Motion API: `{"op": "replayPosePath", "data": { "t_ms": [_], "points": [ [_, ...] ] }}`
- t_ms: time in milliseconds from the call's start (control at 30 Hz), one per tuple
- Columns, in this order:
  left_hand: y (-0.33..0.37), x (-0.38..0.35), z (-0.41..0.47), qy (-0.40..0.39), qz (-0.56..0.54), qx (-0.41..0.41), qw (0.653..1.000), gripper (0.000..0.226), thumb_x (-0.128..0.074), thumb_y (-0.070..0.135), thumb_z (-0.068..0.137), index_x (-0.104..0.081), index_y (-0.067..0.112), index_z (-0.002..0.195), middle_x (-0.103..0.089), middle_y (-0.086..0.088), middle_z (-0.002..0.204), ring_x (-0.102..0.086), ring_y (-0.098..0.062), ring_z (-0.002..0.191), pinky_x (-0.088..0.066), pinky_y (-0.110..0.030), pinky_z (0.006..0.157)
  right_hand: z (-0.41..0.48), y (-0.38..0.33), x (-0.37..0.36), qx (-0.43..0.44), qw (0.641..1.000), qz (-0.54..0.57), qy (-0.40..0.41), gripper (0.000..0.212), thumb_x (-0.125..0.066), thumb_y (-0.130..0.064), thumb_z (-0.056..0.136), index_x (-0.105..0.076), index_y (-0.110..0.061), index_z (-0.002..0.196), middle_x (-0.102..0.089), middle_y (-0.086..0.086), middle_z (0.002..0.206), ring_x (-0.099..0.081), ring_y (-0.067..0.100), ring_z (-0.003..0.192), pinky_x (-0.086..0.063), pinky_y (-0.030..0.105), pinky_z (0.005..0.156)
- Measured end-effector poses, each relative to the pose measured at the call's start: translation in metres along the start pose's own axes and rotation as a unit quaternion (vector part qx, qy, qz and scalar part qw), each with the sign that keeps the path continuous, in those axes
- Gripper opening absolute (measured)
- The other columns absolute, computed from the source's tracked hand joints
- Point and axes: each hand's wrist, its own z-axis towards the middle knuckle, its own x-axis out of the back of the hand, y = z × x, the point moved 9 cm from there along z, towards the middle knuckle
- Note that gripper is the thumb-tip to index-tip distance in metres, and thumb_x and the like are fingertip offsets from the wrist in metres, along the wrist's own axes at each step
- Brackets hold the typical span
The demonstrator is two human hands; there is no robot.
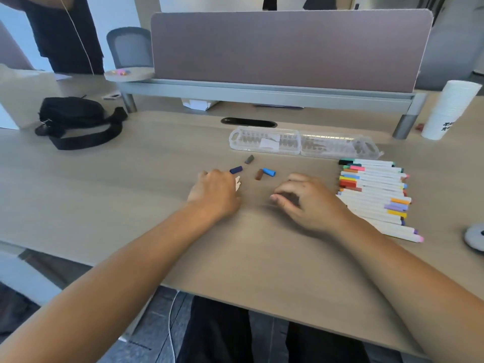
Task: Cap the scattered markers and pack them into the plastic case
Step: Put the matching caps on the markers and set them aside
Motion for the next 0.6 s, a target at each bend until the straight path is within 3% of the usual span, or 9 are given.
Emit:
{"op": "replayPosePath", "data": {
  "t_ms": [100,233,367,467,533,600],
  "points": [
    [-0.002,-0.004,0.002,-0.012,-0.002,0.027,1.0,0.027,-0.053,0.025,0.093,-0.06,0.01,0.114,-0.06,-0.013,0.114,-0.053,-0.031,0.113,-0.041,-0.033,0.075,-0.003,-0.002,0.005,0.009,0.998,0.034,0.044,0.03,-0.053,-0.037,0.094,-0.074,-0.017,0.088,-0.063,-0.003,0.08,-0.057,0.015,0.074,-0.047,0.031,0.067],
    [0.003,-0.005,0.007,-0.014,-0.015,0.022,1.0,0.024,-0.055,0.021,0.087,-0.062,0.009,0.106,-0.056,-0.012,0.104,-0.054,-0.031,0.109,-0.042,-0.032,0.074,-0.017,0.006,0.025,-0.005,0.99,0.096,0.107,0.022,-0.059,-0.025,0.092,-0.072,-0.013,0.08,-0.064,-0.005,0.074,-0.056,0.009,0.069,-0.045,0.027,0.065],
    [0.007,-0.003,0.012,-0.011,-0.015,0.014,1.0,0.019,-0.051,0.017,0.09,-0.063,0.008,0.102,-0.061,-0.014,0.107,-0.059,-0.031,0.102,-0.041,-0.03,0.071,-0.021,0.017,0.031,-0.041,0.982,0.133,0.127,0.026,-0.058,-0.031,0.092,-0.071,-0.014,0.077,-0.063,-0.008,0.07,-0.057,0.009,0.069,-0.042,0.021,0.062],
    [0.011,-0.004,0.015,-0.022,-0.001,-0.001,1.0,0.022,-0.052,0.023,0.094,-0.063,0.007,0.104,-0.061,-0.014,0.107,-0.059,-0.031,0.102,-0.042,-0.031,0.071,-0.021,0.016,0.03,-0.04,0.982,0.14,0.122,0.028,-0.057,-0.032,0.093,-0.07,-0.013,0.076,-0.063,-0.005,0.07,-0.057,0.011,0.068,-0.044,0.028,0.062],
    [0.011,-0.004,0.018,-0.022,-0.041,0.007,0.999,0.019,-0.058,0.025,0.091,-0.063,0.012,0.103,-0.06,-0.011,0.107,-0.059,-0.03,0.101,-0.047,-0.033,0.073,-0.02,0.013,0.028,-0.032,0.984,0.135,0.112,0.03,-0.057,-0.032,0.094,-0.07,-0.012,0.076,-0.064,-0.003,0.07,-0.058,0.014,0.068,-0.046,0.034,0.062],
    [0.011,-0.002,0.02,-0.011,-0.152,0.035,0.988,0.012,-0.065,0.025,0.084,-0.064,0.018,0.093,-0.061,-0.003,0.099,-0.061,-0.023,0.095,-0.051,-0.031,0.072,-0.019,0.013,0.025,-0.037,0.986,0.13,0.101,0.031,-0.055,-0.033,0.094,-0.068,-0.012,0.075,-0.063,-0.002,0.07,-0.058,0.014,0.068,-0.046,0.035,0.062]
  ]
}}
